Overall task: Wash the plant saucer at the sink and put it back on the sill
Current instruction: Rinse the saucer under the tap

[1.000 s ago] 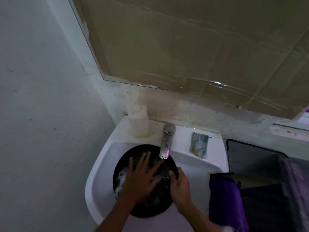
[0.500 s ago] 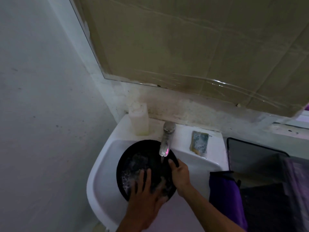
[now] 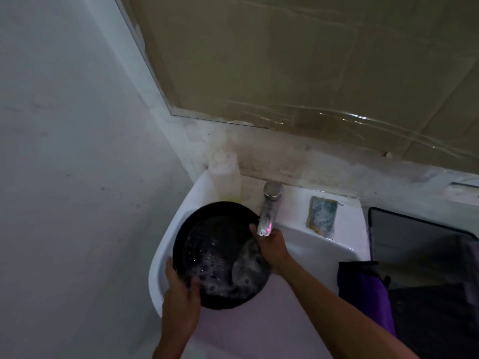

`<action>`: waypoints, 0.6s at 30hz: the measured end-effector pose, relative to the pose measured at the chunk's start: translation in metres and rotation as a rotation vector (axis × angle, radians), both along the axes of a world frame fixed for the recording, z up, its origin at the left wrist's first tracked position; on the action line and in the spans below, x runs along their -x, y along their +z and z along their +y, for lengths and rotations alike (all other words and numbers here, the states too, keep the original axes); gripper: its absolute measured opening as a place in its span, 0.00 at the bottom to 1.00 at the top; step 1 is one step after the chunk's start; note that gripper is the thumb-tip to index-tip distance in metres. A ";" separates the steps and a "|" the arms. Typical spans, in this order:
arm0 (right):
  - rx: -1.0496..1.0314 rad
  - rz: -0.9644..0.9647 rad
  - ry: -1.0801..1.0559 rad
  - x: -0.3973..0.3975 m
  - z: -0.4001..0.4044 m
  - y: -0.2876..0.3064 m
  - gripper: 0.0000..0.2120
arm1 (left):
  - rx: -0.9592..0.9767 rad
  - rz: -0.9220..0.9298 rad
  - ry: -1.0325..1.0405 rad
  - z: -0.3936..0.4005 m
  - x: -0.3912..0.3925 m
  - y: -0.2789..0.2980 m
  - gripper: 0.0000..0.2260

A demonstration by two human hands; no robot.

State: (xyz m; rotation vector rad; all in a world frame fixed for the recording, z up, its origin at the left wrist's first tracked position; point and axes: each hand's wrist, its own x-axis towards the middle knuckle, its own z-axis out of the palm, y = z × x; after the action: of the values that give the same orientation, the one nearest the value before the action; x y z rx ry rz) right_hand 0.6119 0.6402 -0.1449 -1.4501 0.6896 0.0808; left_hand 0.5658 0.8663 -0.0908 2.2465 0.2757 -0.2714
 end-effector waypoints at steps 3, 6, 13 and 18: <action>0.008 -0.055 0.038 -0.006 0.001 0.007 0.18 | 0.535 0.185 0.312 -0.008 0.007 0.008 0.10; 0.026 -0.105 -0.003 -0.011 0.004 0.010 0.25 | 0.732 0.199 0.392 -0.014 0.020 0.009 0.12; 0.133 -0.031 -0.091 -0.003 0.020 0.001 0.25 | 0.880 0.186 0.585 -0.040 0.042 0.013 0.20; 0.024 0.038 -0.141 0.034 0.043 -0.011 0.18 | 0.926 0.160 0.612 -0.046 0.043 0.015 0.28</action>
State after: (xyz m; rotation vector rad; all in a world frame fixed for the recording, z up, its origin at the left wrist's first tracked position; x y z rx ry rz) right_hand 0.5777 0.6829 -0.1555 -1.4218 0.8243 -0.0089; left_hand 0.5226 0.8199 -0.0755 1.1595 0.7313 -0.1881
